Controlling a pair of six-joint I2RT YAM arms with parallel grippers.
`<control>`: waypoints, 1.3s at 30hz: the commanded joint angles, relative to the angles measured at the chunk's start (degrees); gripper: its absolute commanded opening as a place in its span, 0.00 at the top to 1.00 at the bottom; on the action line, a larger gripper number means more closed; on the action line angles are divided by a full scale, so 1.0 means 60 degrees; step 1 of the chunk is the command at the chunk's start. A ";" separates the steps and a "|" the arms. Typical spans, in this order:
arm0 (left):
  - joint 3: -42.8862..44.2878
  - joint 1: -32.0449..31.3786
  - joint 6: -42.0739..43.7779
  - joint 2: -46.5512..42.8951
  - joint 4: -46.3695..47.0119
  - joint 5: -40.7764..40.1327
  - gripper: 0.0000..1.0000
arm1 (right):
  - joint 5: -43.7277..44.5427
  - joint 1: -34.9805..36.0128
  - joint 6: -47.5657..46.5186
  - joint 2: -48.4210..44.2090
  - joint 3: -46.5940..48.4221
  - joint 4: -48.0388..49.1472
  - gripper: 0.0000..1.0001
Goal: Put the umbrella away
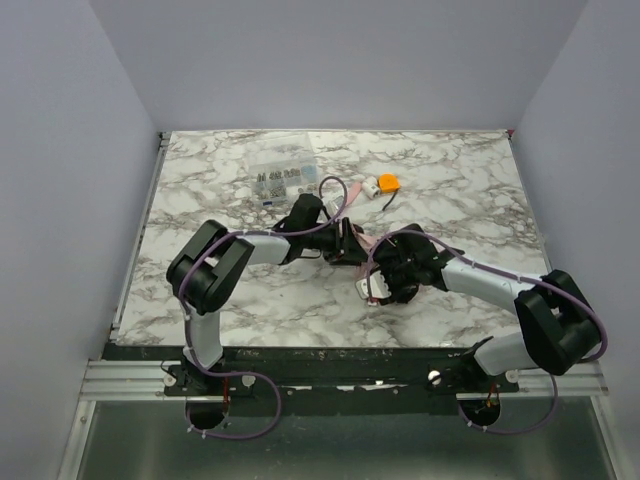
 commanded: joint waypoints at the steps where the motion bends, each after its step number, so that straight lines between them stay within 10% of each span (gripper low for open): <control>1: 0.1245 -0.0419 0.0465 0.0915 -0.0686 -0.0636 0.60 | -0.0230 0.0013 -0.0218 0.0485 -0.0600 -0.1977 0.77; 14: 0.3319 -0.1853 0.1376 0.3138 -0.3561 -0.0746 0.92 | 0.0211 0.0012 -0.0287 -0.0584 -0.1401 0.0032 0.73; 24: 0.2359 -0.2405 0.0109 0.3369 -0.1850 0.0291 0.93 | 0.0920 0.0013 0.0036 -0.0568 -0.1693 0.0909 0.38; 39: 0.1215 -0.1914 -0.1739 0.3334 0.0373 0.0437 0.97 | 0.1672 0.0005 0.0475 -0.0608 -0.1926 0.1151 0.31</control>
